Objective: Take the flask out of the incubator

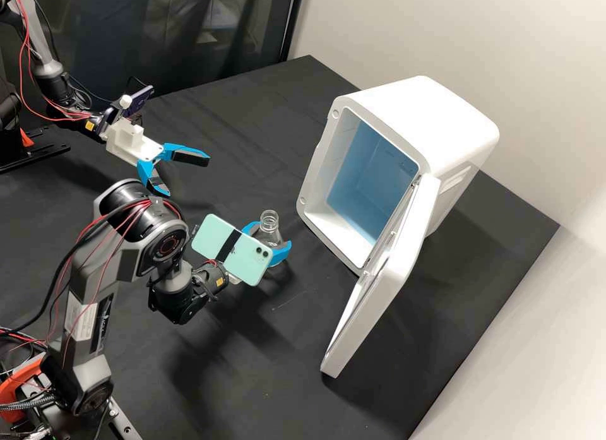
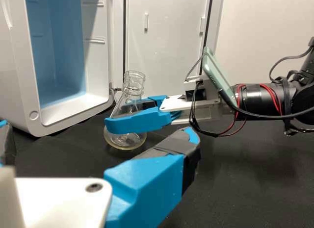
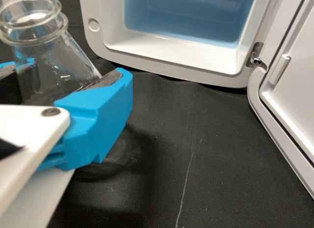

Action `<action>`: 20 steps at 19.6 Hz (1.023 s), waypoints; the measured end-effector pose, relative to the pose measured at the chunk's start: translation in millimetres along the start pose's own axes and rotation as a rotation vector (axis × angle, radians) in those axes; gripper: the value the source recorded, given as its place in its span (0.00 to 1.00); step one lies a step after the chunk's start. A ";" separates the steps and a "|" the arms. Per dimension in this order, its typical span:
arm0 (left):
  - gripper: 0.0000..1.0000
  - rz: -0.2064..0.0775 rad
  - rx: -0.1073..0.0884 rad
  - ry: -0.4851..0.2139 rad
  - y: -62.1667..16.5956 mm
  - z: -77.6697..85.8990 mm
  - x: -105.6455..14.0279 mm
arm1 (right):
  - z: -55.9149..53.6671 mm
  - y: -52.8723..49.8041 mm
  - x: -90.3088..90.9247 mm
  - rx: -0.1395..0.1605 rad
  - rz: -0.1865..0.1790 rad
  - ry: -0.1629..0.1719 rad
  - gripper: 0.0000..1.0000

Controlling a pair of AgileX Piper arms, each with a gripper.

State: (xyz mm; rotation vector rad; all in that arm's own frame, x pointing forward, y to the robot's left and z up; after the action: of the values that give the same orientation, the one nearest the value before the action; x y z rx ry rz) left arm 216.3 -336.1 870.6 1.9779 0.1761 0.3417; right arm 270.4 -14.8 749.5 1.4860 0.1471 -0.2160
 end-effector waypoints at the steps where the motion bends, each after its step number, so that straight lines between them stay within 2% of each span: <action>1: 1.00 0.000 0.000 0.000 0.0 0.0 0.0 | 0.5 -1.1 1.4 -0.007 0.003 -0.009 0.00; 4: 1.00 0.000 0.000 0.000 0.0 0.0 0.0 | 2.0 -7.7 5.2 -0.030 -0.008 -0.028 0.00; 7: 1.00 0.000 0.000 0.000 0.0 0.0 0.0 | 4.1 -14.3 8.4 -0.032 -0.026 -0.042 0.00; 8: 1.00 0.000 0.000 0.000 0.0 0.0 0.0 | 4.2 -16.4 9.2 -0.042 -0.034 -0.042 0.00; 12: 1.00 0.000 0.000 0.000 0.0 0.0 0.0 | 4.4 -17.1 9.7 -0.052 -0.033 -0.040 0.00; 20: 1.00 0.000 0.000 0.000 0.0 0.0 0.0 | 3.6 -19.2 13.1 -0.050 -0.027 -0.037 0.00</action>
State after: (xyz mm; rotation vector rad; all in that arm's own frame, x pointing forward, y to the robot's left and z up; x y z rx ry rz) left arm 216.3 -336.1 870.6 1.9779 0.1761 0.3417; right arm 278.6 -20.5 728.1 1.4307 0.1417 -0.2593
